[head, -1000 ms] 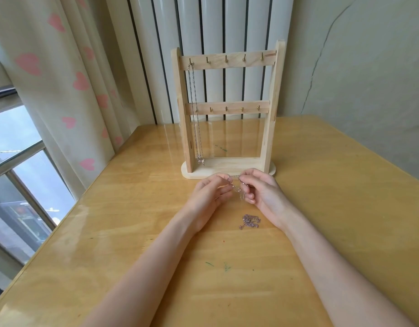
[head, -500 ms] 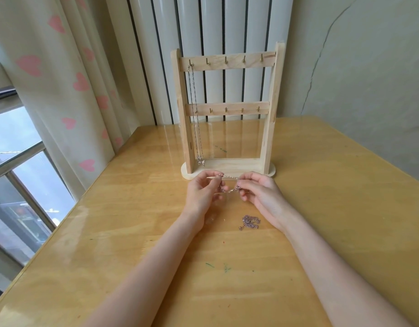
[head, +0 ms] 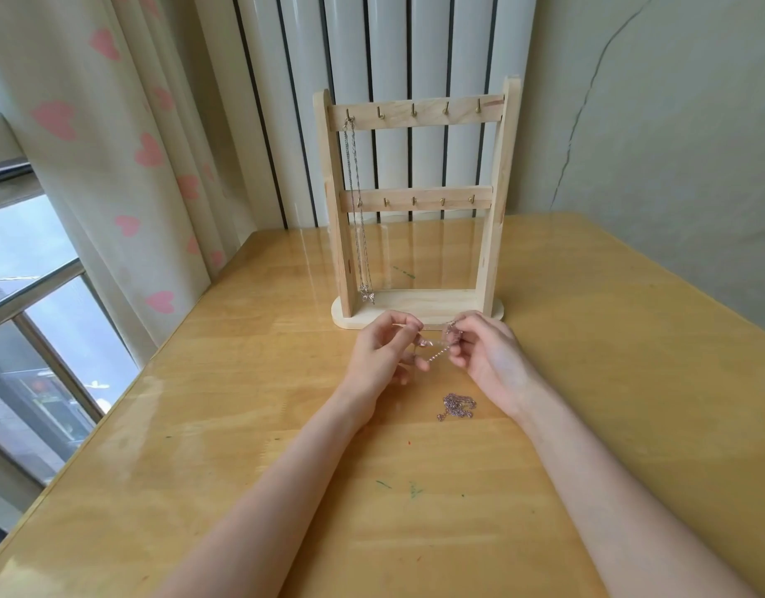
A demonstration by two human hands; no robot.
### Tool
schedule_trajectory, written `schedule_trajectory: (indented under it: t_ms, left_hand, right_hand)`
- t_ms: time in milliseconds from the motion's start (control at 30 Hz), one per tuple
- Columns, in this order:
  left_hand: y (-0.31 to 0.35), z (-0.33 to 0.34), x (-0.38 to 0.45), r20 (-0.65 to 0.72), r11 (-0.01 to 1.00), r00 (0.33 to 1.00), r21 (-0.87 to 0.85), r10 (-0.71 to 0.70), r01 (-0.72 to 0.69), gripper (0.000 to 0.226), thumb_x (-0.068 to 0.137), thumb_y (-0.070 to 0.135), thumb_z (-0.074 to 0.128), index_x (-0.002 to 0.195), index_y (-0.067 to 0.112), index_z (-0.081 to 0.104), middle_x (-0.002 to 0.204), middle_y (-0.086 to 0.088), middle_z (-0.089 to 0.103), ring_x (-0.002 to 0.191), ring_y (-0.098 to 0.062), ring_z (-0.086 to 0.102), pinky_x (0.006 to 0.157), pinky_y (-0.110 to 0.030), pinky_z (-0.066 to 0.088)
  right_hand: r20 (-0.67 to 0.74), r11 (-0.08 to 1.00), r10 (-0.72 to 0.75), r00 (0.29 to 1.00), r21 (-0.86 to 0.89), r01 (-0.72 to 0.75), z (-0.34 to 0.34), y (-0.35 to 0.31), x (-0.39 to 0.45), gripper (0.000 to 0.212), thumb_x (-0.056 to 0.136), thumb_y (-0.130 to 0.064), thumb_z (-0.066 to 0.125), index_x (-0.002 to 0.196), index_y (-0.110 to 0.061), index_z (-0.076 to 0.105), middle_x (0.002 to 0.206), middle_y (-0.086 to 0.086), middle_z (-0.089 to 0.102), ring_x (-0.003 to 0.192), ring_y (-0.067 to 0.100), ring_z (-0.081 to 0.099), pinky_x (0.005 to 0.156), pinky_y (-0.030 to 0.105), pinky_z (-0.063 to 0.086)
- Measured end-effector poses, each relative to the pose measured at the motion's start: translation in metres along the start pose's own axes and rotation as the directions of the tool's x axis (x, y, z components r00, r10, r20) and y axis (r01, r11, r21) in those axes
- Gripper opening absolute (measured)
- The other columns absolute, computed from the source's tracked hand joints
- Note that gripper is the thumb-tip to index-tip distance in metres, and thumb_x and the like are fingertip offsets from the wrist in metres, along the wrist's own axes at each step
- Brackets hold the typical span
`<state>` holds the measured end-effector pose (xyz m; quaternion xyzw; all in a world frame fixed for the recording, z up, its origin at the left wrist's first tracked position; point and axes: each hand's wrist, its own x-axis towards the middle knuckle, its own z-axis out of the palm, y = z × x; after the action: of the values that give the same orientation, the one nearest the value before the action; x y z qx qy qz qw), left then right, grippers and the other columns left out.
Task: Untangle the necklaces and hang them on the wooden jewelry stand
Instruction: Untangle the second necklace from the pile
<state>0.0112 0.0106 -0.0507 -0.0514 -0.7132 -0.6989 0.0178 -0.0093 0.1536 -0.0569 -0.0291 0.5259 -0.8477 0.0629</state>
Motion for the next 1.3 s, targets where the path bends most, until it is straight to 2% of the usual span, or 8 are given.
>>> schedule_trajectory:
  t_ms: [267, 433, 567, 667, 800, 967, 1100, 1300]
  left_hand:
    - [-0.001, -0.01, 0.005, -0.126, 0.99, 0.989, -0.133, -0.071, 0.054, 0.01, 0.093, 0.014, 0.05, 0.086, 0.016, 0.057, 0.064, 0.002, 0.045, 0.037, -0.007, 0.037, 0.036, -0.015, 0.023]
    - [-0.001, -0.003, 0.003, -0.017, 0.991, 0.998, 0.119, 0.057, -0.055, 0.011, 0.09, 0.023, 0.058, 0.093, 0.014, 0.064, 0.063, 0.006, 0.045, 0.036, -0.001, 0.036, 0.038, -0.013, 0.028]
    - [-0.005, 0.002, 0.001, 0.053, 0.979, 0.997, 0.195, 0.048, -0.058, 0.02, 0.089, 0.022, 0.06, 0.07, 0.02, 0.063, 0.046, 0.012, 0.046, 0.037, -0.002, 0.033, 0.041, -0.017, 0.028]
    - [0.001, -0.006, 0.006, -0.08, 0.989, 0.995, -0.145, -0.056, 0.044, 0.025, 0.093, 0.02, 0.052, 0.069, 0.018, 0.056, 0.053, 0.011, 0.048, 0.05, -0.005, 0.043, 0.055, -0.021, 0.037]
    - [0.006, -0.021, 0.012, 0.043, 0.736, 0.981, -0.656, -0.189, 0.17, 0.026, 0.094, 0.02, 0.045, 0.068, 0.019, 0.049, 0.058, 0.007, 0.054, 0.066, -0.008, 0.056, 0.082, -0.026, 0.043]
    - [0.01, -0.014, 0.008, 0.109, 0.727, 0.984, -0.663, -0.143, 0.179, 0.016, 0.094, 0.018, 0.047, 0.087, 0.014, 0.06, 0.052, 0.008, 0.041, 0.045, -0.005, 0.043, 0.057, -0.017, 0.05]
    - [0.009, -0.009, 0.005, 0.162, 0.831, 0.983, -0.531, -0.091, 0.164, 0.017, 0.092, 0.018, 0.049, 0.1, 0.021, 0.064, 0.069, 0.008, 0.054, 0.051, -0.002, 0.046, 0.049, -0.012, 0.043]
    - [0.009, -0.008, 0.001, 0.197, 0.892, 0.978, -0.425, -0.071, 0.151, 0.02, 0.092, 0.013, 0.05, 0.101, 0.022, 0.065, 0.074, 0.006, 0.054, 0.05, -0.004, 0.047, 0.046, -0.013, 0.041]
  right_hand:
    - [0.017, 0.999, -0.035, 0.999, 0.031, 0.034, -0.002, 0.001, 0.0, 0.013, 0.089, -0.012, 0.054, 0.076, -0.016, 0.053, 0.045, -0.006, 0.034, 0.04, 0.007, 0.028, 0.039, 0.017, 0.022]
    - [0.084, 0.997, -0.043, 0.996, -0.061, 0.048, -0.001, 0.0, -0.003, 0.01, 0.091, -0.013, 0.053, 0.083, -0.014, 0.058, 0.044, -0.009, 0.038, 0.04, 0.005, 0.028, 0.04, 0.017, 0.021]
    - [0.123, 0.99, -0.023, 0.992, -0.138, 0.04, 0.0, 0.0, -0.004, 0.014, 0.092, -0.016, 0.052, 0.082, -0.014, 0.061, 0.042, -0.008, 0.029, 0.038, 0.005, 0.024, 0.038, 0.016, 0.019]
    - [0.09, 0.998, -0.026, 0.996, -0.046, 0.03, -0.002, -0.001, -0.003, 0.013, 0.091, -0.013, 0.05, 0.081, -0.01, 0.059, 0.045, -0.004, 0.039, 0.04, 0.007, 0.03, 0.038, 0.017, 0.023]
    - [0.095, 0.991, -0.069, 0.993, -0.108, 0.079, -0.002, 0.002, 0.0, 0.01, 0.089, -0.003, 0.052, 0.09, -0.005, 0.062, 0.055, -0.004, 0.05, 0.054, 0.007, 0.045, 0.055, 0.017, 0.037]
    - [0.115, 0.99, -0.088, 0.989, -0.102, 0.1, -0.001, 0.004, 0.0, 0.013, 0.087, 0.002, 0.053, 0.091, -0.001, 0.064, 0.059, 0.001, 0.052, 0.07, 0.014, 0.057, 0.078, 0.022, 0.05]
    - [0.177, 0.999, -0.032, 0.984, -0.032, 0.038, 0.002, 0.002, -0.003, 0.015, 0.086, 0.002, 0.053, 0.098, -0.001, 0.062, 0.058, 0.002, 0.051, 0.061, 0.014, 0.057, 0.059, 0.02, 0.049]
    - [0.224, 0.975, 0.042, 0.974, -0.222, 0.009, 0.006, 0.005, -0.005, 0.007, 0.086, -0.006, 0.057, 0.091, -0.005, 0.063, 0.071, 0.007, 0.059, 0.047, 0.01, 0.049, 0.042, 0.018, 0.03]
